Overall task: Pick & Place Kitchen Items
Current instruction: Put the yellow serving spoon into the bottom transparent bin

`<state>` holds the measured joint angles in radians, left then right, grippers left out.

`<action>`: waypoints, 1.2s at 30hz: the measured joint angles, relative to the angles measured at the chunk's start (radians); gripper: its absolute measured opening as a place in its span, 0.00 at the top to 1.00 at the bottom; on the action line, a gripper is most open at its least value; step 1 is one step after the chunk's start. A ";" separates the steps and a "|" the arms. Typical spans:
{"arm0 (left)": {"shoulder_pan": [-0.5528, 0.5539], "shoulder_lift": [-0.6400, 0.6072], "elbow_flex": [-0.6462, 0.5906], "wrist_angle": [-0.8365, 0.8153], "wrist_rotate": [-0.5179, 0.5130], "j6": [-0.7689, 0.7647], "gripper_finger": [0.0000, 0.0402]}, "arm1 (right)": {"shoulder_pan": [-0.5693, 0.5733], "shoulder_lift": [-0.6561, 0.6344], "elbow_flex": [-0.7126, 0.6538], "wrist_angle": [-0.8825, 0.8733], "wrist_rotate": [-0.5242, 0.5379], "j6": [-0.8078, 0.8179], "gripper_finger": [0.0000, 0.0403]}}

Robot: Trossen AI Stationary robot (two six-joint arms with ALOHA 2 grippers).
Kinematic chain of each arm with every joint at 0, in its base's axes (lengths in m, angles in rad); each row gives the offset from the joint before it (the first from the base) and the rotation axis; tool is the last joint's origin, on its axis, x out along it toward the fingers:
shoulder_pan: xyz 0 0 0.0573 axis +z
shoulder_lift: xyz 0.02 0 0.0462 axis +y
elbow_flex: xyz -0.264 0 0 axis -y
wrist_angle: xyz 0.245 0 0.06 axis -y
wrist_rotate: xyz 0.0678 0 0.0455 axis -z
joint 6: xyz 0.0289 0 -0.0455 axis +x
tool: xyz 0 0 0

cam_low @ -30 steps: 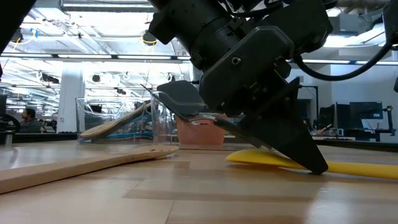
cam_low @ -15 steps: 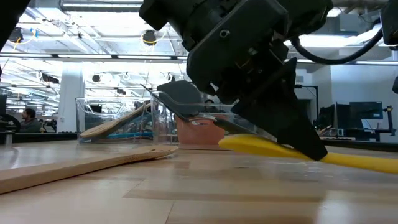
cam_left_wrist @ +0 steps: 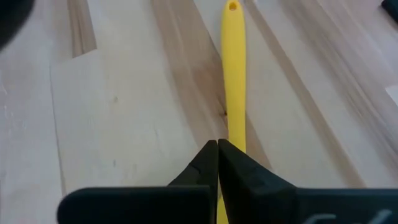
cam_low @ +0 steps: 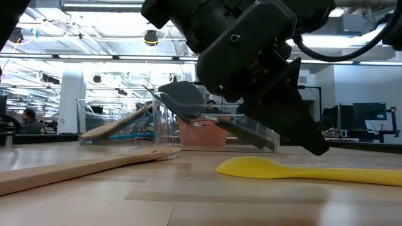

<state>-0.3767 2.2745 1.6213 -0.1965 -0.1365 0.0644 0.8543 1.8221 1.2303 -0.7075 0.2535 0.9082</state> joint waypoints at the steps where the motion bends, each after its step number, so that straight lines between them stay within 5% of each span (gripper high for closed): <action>1: 0.000 0.000 0.000 -0.001 -0.002 0.000 1.00 | 0.000 0.000 0.020 -0.035 0.002 0.005 1.00; 13: -0.022 -0.012 0.002 -0.096 -0.046 -0.042 1.00 | 0.003 0.000 0.029 -0.089 0.013 0.059 1.00; 25: -0.058 -0.084 0.002 -0.210 -0.062 -0.106 1.00 | 0.003 -0.002 -0.183 0.149 0.010 0.164 1.00; 36: -0.056 -0.126 0.002 -0.239 -0.076 -0.123 1.00 | 0.009 -0.006 -0.220 0.227 0.005 0.174 1.00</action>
<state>-0.4332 2.1486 1.6230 -0.4359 -0.2123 -0.0583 0.8635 1.8164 1.0107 -0.4805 0.2584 1.0824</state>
